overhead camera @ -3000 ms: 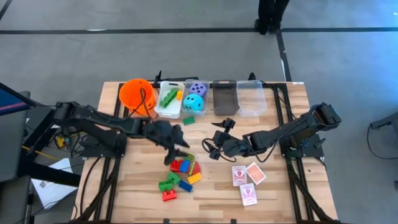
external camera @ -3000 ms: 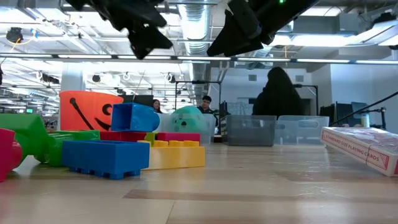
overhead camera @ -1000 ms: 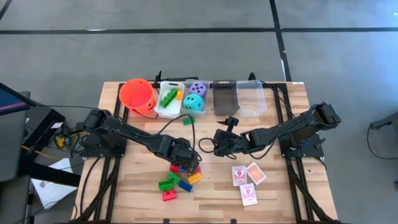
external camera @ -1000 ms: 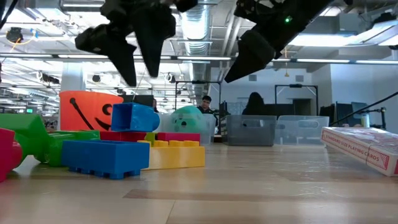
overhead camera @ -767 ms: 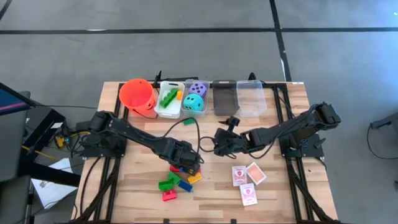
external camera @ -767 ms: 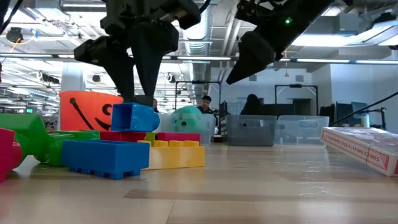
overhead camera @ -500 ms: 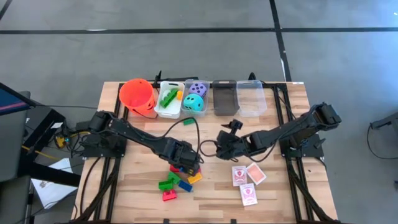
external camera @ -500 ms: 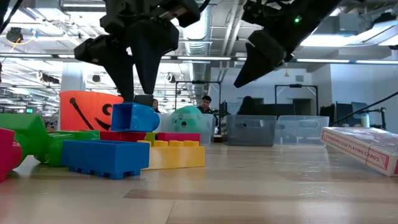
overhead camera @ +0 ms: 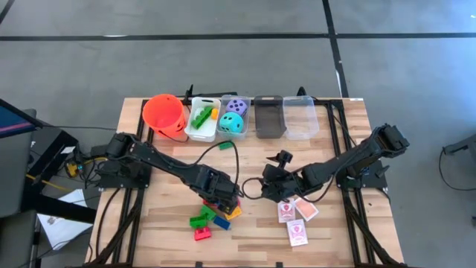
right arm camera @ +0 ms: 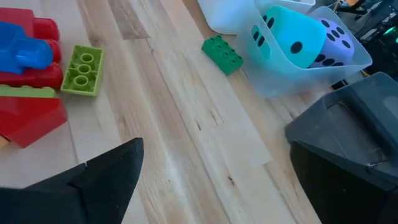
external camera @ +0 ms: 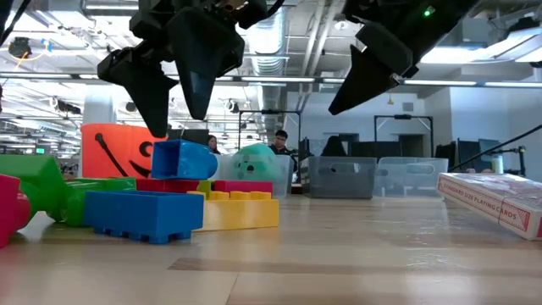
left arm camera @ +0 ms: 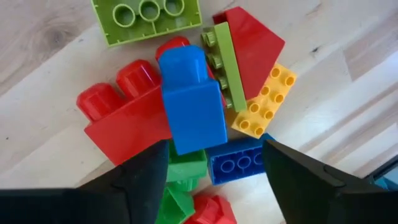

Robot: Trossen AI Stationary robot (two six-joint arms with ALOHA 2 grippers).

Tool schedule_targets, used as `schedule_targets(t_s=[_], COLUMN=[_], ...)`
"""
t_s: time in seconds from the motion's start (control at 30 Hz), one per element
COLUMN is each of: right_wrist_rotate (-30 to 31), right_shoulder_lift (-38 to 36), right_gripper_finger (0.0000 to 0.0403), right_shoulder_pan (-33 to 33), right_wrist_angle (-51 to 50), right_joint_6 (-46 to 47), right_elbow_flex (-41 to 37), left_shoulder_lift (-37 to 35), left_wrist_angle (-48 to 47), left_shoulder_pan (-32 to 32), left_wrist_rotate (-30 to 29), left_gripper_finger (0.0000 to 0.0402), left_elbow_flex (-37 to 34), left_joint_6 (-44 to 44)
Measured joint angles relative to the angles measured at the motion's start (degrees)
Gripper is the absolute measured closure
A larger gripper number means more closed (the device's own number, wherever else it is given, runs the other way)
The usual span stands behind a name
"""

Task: Pick & Place Toys
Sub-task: Put the large blue game piece into the white bin

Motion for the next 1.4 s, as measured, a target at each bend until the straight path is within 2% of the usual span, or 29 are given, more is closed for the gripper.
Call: schedule_targets(t_s=[0.23, 0.33, 0.5, 1.1, 1.3, 1.4], right_wrist_rotate=[0.1, 0.1, 0.1, 0.1, 0.1, 0.1], right_shoulder_lift=[0.0, 0.0, 0.0, 0.0, 0.0, 0.0], right_gripper_finger=[0.0006, 0.0006, 0.0006, 0.0006, 0.0006, 0.0006], right_shoulder_pan=[0.0, 0.0, 0.0, 0.0, 0.0, 0.0], right_wrist_angle=[0.2, 0.2, 0.1, 0.4, 0.5, 0.5], right_joint_6=[0.4, 0.4, 0.4, 0.4, 0.4, 0.4], right_elbow_flex=[0.0, 0.0, 0.0, 0.0, 0.0, 0.0], left_shoulder_lift=[0.0, 0.0, -0.2, -4.0, -3.1, -2.8], left_wrist_angle=[1.8, 7.1, 9.1, 7.2, 1.7, 2.0], left_shoulder_pan=[0.3, 0.3, 0.3, 0.7, 0.7, 0.7], left_wrist_rotate=[-2.7, -2.8, -3.0, -3.1, -3.6, -4.1], left_gripper_finger=[0.0117, 0.0112, 0.0112, 0.0112, 0.0112, 0.0112], left_elbow_flex=[-0.1, -1.5, -3.1, -3.5, -3.6, -3.5], left_joint_6=[-0.2, -0.2, -0.2, -0.2, -0.8, -1.6])
